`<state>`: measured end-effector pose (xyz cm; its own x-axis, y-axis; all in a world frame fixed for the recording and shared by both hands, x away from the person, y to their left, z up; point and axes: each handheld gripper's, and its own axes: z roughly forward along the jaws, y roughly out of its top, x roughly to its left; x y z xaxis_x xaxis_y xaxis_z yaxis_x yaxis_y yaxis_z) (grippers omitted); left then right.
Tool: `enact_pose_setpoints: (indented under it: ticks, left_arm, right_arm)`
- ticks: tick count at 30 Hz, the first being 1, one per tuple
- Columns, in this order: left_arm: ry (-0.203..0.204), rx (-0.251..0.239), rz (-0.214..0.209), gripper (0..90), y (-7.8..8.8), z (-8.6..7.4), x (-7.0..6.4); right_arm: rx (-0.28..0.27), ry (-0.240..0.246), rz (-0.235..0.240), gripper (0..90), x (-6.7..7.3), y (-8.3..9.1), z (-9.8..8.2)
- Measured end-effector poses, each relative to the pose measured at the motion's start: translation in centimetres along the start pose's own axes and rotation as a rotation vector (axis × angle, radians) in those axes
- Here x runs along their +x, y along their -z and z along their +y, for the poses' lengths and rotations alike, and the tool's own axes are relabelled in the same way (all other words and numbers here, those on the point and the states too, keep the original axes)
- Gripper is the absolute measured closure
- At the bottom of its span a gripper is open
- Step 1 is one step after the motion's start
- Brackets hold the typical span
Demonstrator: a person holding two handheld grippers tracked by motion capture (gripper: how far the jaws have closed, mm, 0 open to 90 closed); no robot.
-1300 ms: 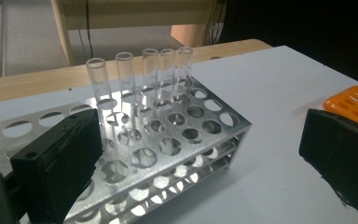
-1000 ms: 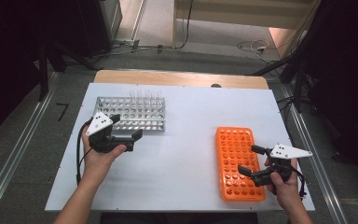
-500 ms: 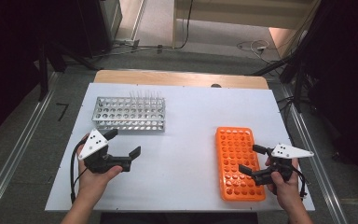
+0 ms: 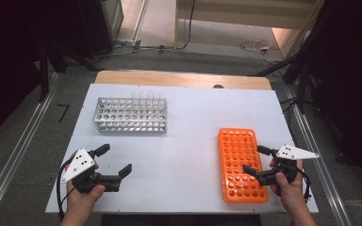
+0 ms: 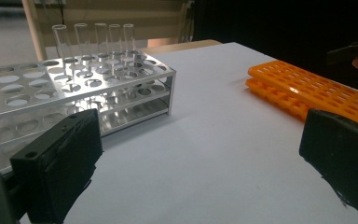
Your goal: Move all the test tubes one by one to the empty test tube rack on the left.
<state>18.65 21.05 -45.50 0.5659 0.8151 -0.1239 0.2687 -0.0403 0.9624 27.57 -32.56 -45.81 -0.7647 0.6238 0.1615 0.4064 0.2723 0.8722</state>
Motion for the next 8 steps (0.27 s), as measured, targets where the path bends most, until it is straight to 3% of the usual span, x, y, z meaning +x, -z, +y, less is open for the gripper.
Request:
enact_pose_setpoints:
  ticks: [8]
  left_arm:
    - [0.012, -0.001, -0.001, 0.0, -0.07, -0.06, 0.26]
  right_arm:
    - [0.002, -0.002, -0.005, 0.0, -0.03, -0.17, -0.07]
